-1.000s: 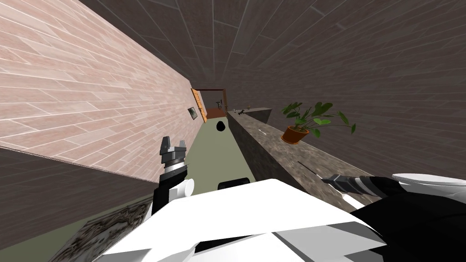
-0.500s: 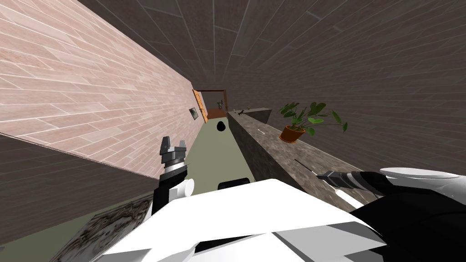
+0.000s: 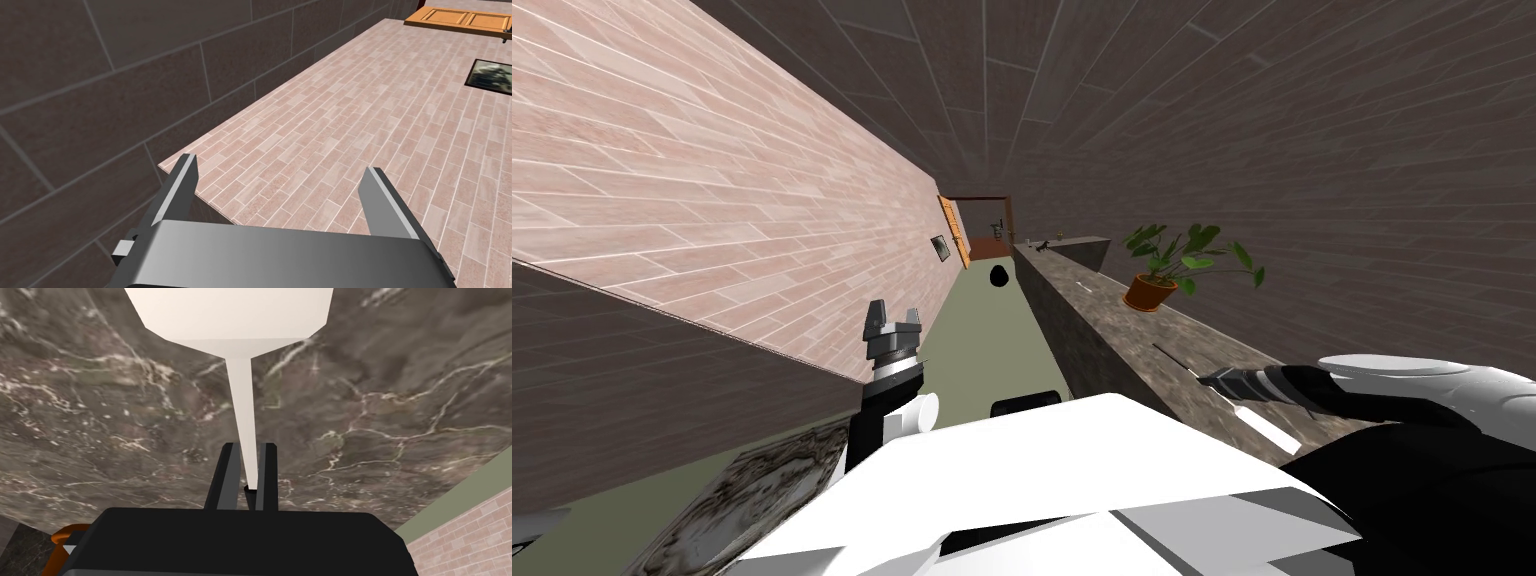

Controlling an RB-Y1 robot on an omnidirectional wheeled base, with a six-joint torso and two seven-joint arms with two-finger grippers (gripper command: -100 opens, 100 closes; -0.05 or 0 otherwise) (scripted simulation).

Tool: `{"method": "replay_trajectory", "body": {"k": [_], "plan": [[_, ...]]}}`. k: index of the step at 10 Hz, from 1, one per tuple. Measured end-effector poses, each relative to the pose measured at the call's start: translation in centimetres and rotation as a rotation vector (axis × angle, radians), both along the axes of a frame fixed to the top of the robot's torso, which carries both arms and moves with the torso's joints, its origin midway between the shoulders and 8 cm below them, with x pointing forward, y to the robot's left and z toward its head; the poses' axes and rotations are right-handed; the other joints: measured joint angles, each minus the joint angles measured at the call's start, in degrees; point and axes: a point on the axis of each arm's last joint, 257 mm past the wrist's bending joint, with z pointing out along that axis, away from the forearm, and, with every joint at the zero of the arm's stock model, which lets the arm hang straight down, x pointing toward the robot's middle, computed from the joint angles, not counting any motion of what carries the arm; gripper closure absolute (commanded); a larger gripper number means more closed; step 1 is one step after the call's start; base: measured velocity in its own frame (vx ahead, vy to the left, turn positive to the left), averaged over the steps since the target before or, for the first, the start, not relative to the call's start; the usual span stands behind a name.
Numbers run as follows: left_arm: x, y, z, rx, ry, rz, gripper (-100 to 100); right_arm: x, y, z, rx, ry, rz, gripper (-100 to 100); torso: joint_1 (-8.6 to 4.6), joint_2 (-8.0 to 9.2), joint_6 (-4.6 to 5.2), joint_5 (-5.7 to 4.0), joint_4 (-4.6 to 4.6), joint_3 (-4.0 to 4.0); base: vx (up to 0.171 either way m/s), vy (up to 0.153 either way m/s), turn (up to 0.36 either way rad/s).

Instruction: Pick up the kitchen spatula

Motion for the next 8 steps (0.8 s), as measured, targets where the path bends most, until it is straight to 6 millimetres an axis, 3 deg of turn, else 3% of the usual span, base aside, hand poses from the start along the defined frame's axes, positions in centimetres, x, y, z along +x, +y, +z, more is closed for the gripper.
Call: {"method": "replay_trajectory", "body": {"k": [7, 8], "plan": [[0.0, 0.0, 0.0, 0.000, 0.000, 0.000, 0, 2.3, 2.9, 0.3, 0.021, 0.003, -0.017, 100, 0.03, -0.12, 0.01, -0.04, -0.03, -0.07, -0.049, -0.017, 0.019], [0.0, 0.0, 0.0, 0.000, 0.000, 0.000, 0, 2.4, 2.9, 0.2, 0.022, 0.003, -0.018, 0, 0.05, -0.22, 0.03, -0.03, -0.04, -0.12, 0.000, 0.000, 0.000]]}}
